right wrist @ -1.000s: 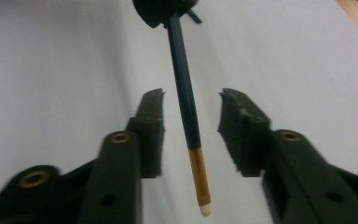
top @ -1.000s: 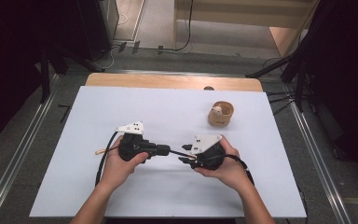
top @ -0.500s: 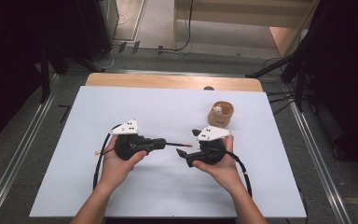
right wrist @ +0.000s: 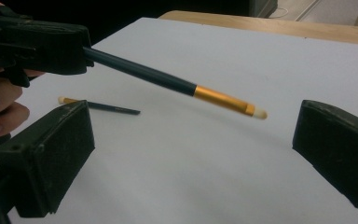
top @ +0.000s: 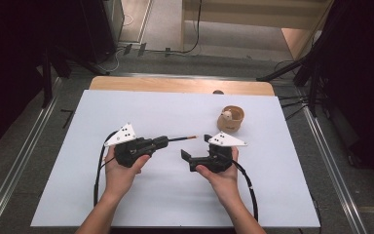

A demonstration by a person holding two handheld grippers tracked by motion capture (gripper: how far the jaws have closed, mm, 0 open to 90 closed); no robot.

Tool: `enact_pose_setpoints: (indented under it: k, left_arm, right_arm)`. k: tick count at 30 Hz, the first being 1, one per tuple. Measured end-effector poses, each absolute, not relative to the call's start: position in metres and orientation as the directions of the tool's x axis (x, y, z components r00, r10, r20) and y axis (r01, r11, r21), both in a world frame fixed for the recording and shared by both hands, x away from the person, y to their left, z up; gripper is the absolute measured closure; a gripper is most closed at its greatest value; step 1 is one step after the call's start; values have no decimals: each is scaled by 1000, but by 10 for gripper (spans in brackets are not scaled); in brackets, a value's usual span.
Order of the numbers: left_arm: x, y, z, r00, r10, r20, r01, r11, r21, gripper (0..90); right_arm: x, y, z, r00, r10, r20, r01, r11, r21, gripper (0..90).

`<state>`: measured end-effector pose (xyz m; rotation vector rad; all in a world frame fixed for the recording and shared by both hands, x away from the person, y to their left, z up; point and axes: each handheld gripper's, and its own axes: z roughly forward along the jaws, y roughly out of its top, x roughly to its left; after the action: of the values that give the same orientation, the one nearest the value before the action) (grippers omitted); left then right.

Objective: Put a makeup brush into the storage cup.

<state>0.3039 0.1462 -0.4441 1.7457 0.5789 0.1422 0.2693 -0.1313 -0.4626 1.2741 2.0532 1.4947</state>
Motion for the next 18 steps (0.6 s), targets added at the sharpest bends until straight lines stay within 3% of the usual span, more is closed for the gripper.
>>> enact_pose_setpoints:
  k: [8,18]
  left_arm:
    - [301,145,-449,861,475,-182,258,-100,961,855]
    - [297,142,-454,863,473,-178,226,-47,973,855]
  right_arm:
    - [265,-122,-467,-535,749,391,521,-72,850,6]
    - [264,-124,-470,-488,675,553,567,-236,789,86]
